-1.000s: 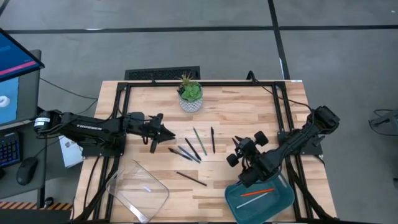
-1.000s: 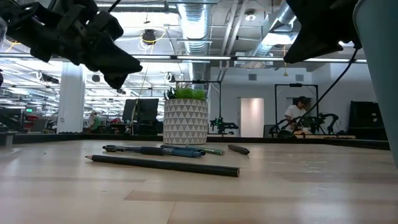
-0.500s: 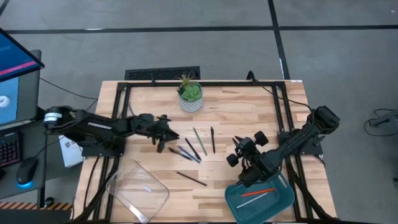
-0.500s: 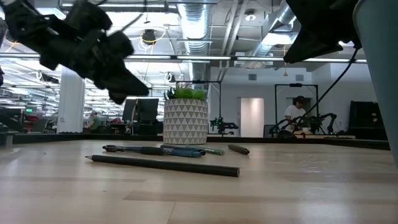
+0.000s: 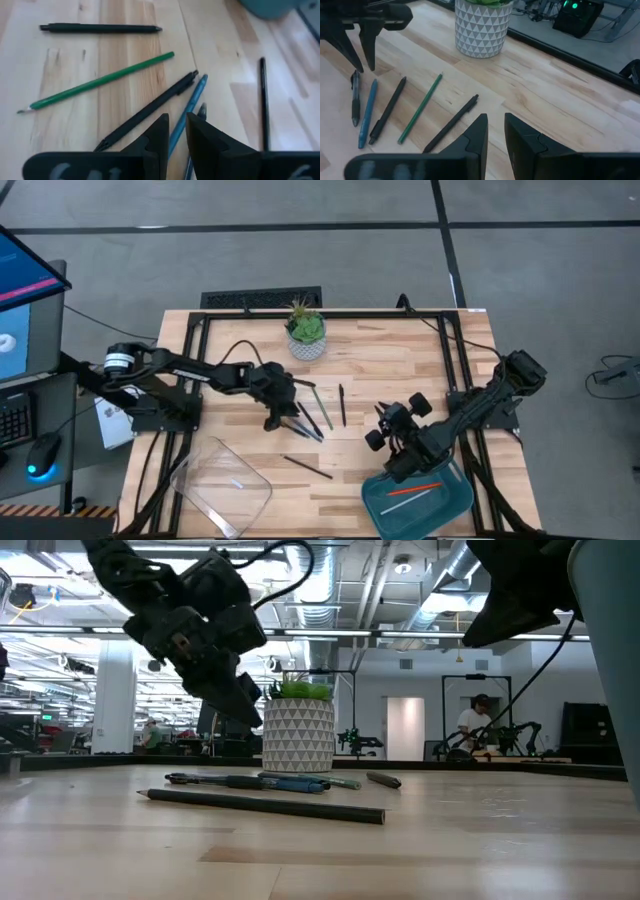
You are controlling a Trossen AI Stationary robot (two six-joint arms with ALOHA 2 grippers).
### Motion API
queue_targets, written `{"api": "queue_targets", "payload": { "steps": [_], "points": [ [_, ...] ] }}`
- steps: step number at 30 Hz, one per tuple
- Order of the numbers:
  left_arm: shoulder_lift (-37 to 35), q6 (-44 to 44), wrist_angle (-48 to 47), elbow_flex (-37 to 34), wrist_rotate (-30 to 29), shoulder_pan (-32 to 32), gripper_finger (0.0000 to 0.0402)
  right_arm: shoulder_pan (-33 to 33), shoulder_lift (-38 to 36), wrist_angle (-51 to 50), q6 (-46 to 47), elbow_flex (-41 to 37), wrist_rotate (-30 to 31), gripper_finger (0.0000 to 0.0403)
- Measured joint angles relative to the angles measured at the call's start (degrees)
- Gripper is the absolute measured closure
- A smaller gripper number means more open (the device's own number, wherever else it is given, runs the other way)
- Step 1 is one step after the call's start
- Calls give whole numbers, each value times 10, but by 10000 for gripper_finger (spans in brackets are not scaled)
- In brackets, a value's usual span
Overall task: Sort pens & pencils
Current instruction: Put the middle black pen into the transparent bin
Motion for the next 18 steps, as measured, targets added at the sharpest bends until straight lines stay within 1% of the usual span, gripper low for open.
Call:
{"api": "queue_targets", "payload": {
  "steps": [4, 11, 15, 18],
  "points": [
    [10, 48, -3, 12, 0, 0, 347, -1, 0, 0, 0, 0, -1, 316],
    [12, 125, -7, 12, 4, 12, 347, -1, 0, 0, 0, 0, -1, 316],
    [12, 151, -7, 12, 17, 24, 347, -2, 0, -1, -4, 0, 3, 316],
    [12, 154, 2, 12, 26, 33, 347, -2, 0, -2, -5, 0, 3, 316]
  ]
}}
